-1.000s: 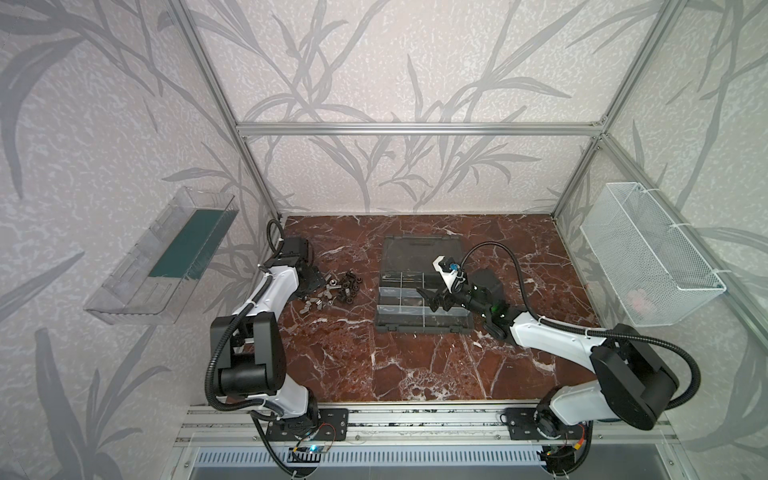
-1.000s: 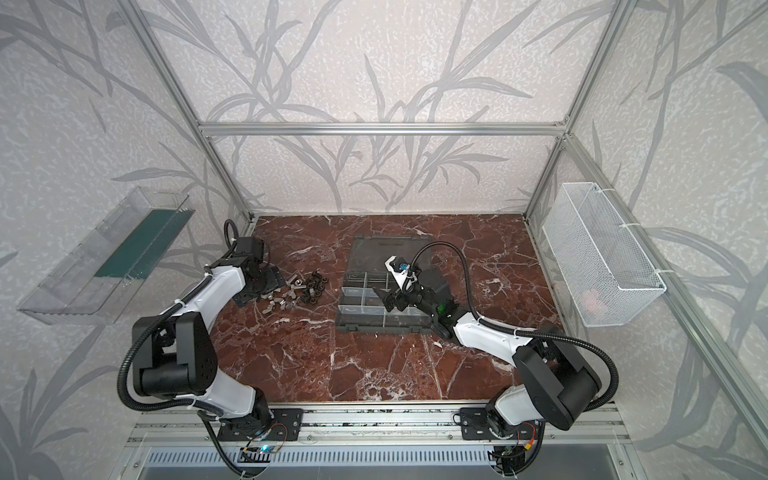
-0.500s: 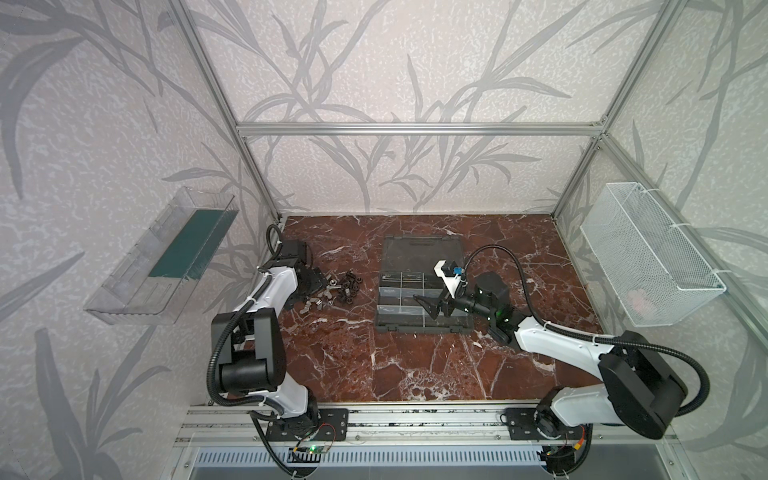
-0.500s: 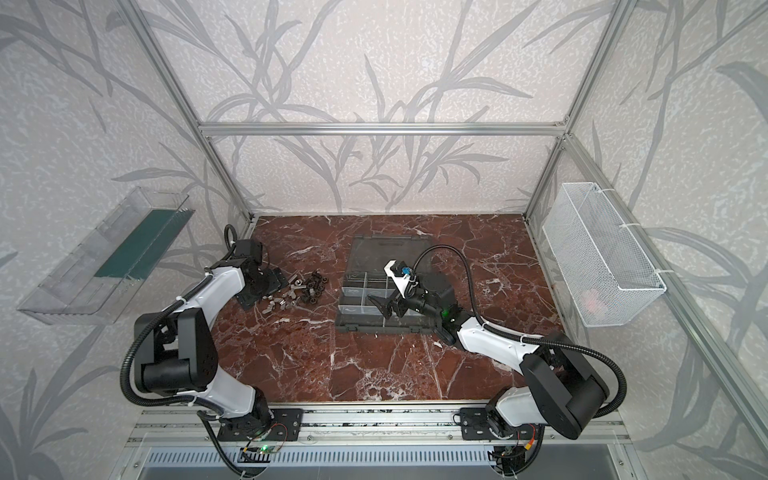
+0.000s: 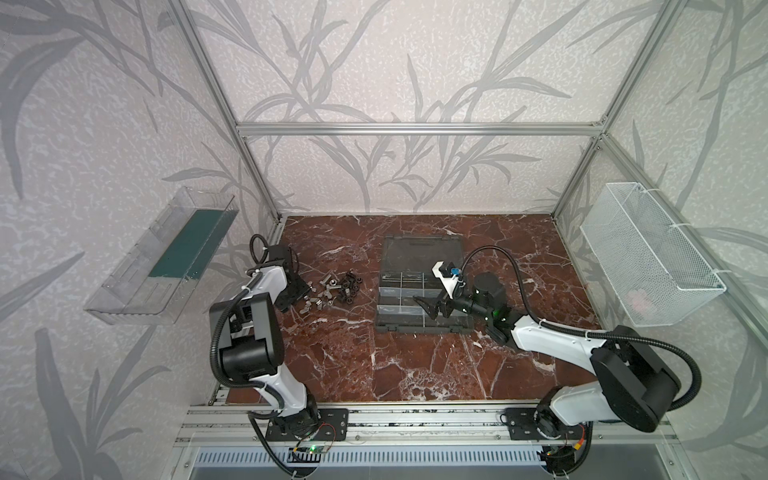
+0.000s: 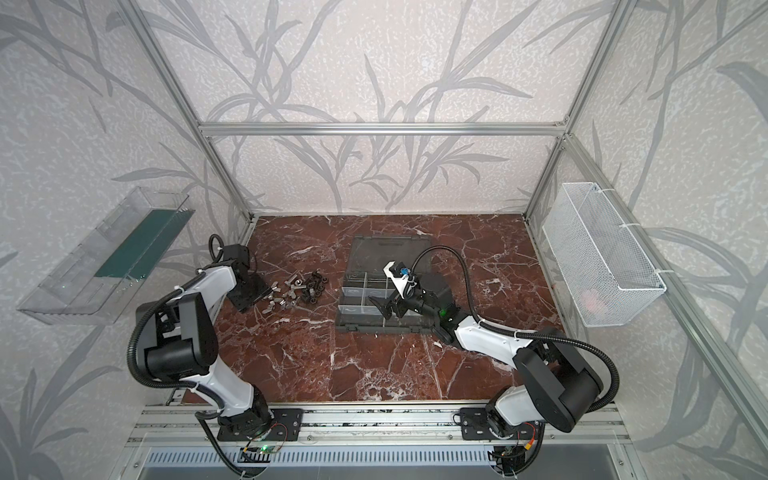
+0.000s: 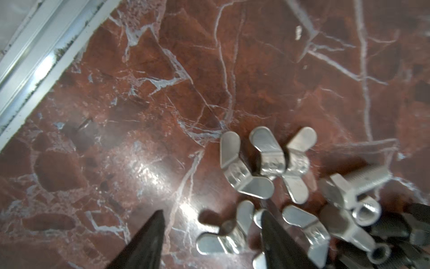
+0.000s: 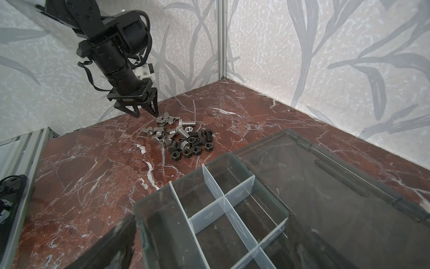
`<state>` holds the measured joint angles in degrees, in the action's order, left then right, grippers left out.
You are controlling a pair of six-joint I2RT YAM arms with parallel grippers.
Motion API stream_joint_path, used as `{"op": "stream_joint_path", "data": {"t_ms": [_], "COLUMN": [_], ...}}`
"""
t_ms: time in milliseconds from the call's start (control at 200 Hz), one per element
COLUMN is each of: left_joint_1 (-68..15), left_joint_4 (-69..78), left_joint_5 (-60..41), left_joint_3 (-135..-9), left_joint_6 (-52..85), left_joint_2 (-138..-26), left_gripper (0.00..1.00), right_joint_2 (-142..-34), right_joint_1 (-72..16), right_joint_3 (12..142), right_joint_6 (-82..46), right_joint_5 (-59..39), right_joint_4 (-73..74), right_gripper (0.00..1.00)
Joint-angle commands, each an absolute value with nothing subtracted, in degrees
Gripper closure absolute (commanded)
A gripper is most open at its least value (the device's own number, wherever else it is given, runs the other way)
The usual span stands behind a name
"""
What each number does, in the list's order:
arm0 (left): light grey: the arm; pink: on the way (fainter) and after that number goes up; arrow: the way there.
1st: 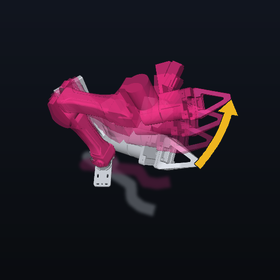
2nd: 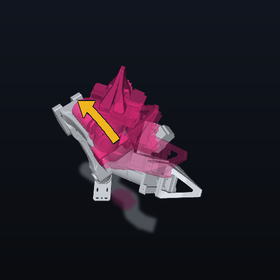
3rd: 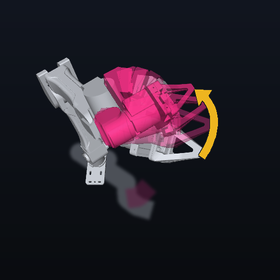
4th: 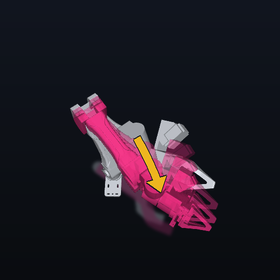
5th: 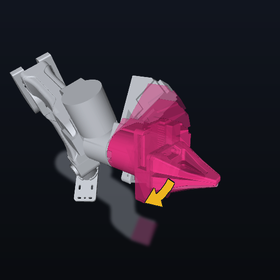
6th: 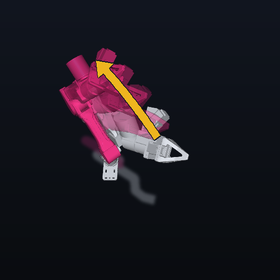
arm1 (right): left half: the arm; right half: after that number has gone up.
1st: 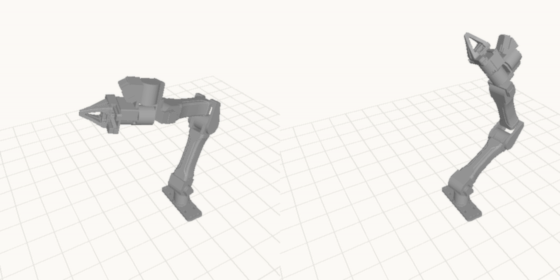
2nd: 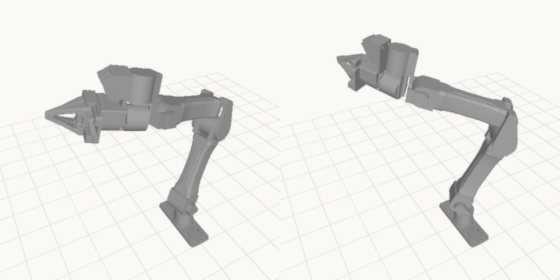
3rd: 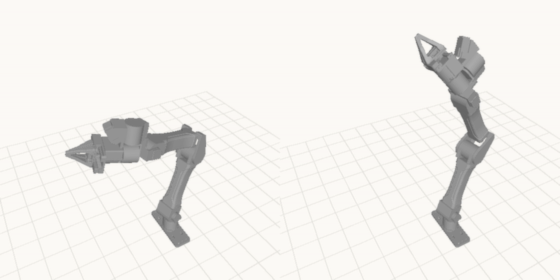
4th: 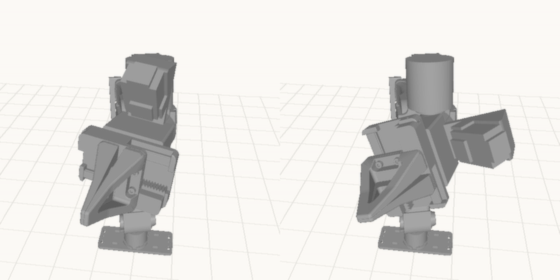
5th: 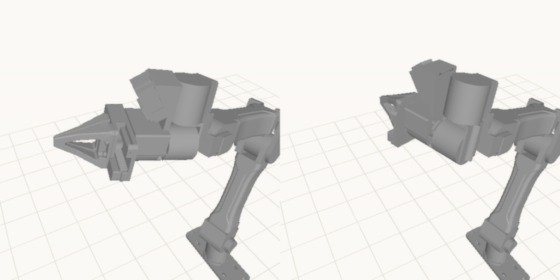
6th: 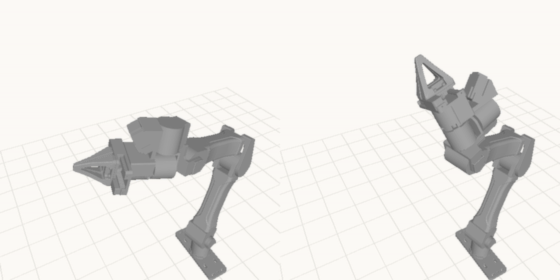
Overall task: Sort the screws and nuts into containers
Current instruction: 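Lower the left gripper and grasp a silver wing nut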
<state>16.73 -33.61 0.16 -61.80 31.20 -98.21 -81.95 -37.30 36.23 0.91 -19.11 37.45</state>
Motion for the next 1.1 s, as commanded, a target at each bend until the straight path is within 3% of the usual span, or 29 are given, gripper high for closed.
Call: {"op": "stream_joint_path", "data": {"t_ms": [0, 585, 855, 1095], "left_joint_1": [19.1, 19.4, 19.3, 19.1], "left_joint_4": [-33.3, -25.9, -29.4, -30.1], "left_joint_5": [-4.2, -10.5, -3.0, -3.3], "left_joint_3": [-62.7, -62.6, -64.8, -66.1], "left_joint_6": [31.8, 32.2, 28.8, 27.1], "left_joint_2": [-100.0, -101.2, -103.0, -104.6], "left_gripper": [0.41, 0.46, 0.51, 0.58], "right_joint_2": [-82.4, -83.6, -83.7, -84.0], "right_joint_1": [-36.7, -35.4, -35.3, -35.0], "right_joint_3": [36.2, 36.6, 36.6, 36.6], "right_joint_6": [0.2, -1.6, -1.3, -1.4], "right_joint_5": [-19.8, -20.7, -19.9, -20.1], "right_joint_4": [39.5, 39.8, 39.7, 39.6], "right_gripper": [0.01, 0.01, 0.01, 0.01]}}
